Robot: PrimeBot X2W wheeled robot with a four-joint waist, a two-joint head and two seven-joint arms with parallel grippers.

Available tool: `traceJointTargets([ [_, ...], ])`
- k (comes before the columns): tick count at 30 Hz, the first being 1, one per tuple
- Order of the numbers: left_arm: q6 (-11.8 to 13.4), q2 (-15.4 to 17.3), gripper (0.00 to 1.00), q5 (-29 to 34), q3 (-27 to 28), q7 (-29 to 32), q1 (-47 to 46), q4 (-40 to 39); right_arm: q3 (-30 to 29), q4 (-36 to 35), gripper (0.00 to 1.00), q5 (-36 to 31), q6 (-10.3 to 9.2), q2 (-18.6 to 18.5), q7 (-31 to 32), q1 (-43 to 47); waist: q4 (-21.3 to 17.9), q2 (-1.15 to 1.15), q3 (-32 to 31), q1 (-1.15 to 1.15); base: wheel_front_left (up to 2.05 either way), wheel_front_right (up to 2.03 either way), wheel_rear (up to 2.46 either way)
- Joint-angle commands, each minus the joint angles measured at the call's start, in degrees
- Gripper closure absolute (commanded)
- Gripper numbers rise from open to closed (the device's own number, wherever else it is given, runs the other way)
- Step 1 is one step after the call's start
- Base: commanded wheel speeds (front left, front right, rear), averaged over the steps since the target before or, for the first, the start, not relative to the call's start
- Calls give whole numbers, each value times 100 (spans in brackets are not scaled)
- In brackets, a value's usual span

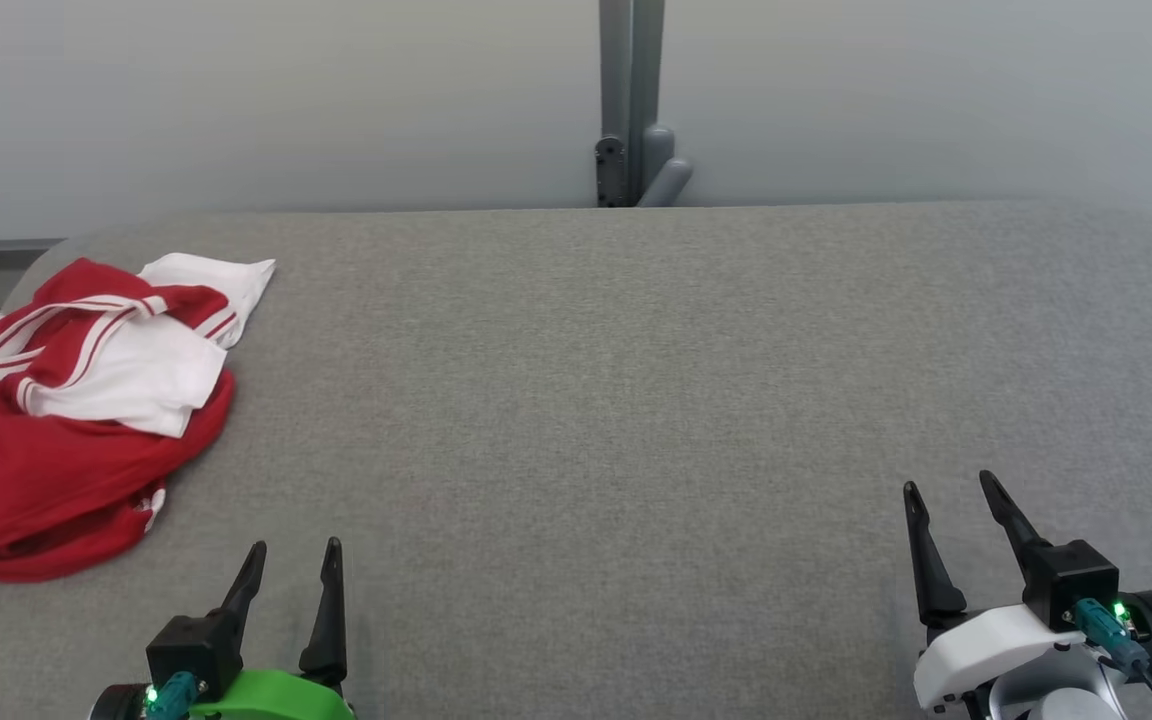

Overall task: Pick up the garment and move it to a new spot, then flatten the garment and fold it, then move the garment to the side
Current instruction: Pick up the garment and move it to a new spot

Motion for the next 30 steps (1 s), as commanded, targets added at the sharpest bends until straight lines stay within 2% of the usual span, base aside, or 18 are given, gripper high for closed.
traceJointTargets([
  [1, -16, 59, 0, -2, 7, -19, -11, 7, 5, -7, 0, 44, 0, -13, -18, 77, 355, 19, -47, 0, 0, 0, 0],
  [9, -14, 113, 0, 9, 266, -18, 196, 6, 268, 88, 0, 132, 0, -14, -18, 52, 1292, 19, -170, 0, 0, 0, 0],
  [14, -13, 113, 0, -19, 578, -18, 346, -63, 579, 172, 0, 215, 0, -16, -18, -60, 1611, 19, -211, 0, 0, 0, 0],
  [22, -14, 74, 0, -13, 866, -18, 387, -157, 809, 231, 0, 250, -1, -18, -18, -97, 1746, 19, -198, 0, 0, 0, 0],
  [30, -15, 80, 0, -148, 1047, -19, -96, -206, 863, 164, 0, 98, 0, -18, -18, -189, 1530, 19, 110, 0, 0, 0, 0],
])
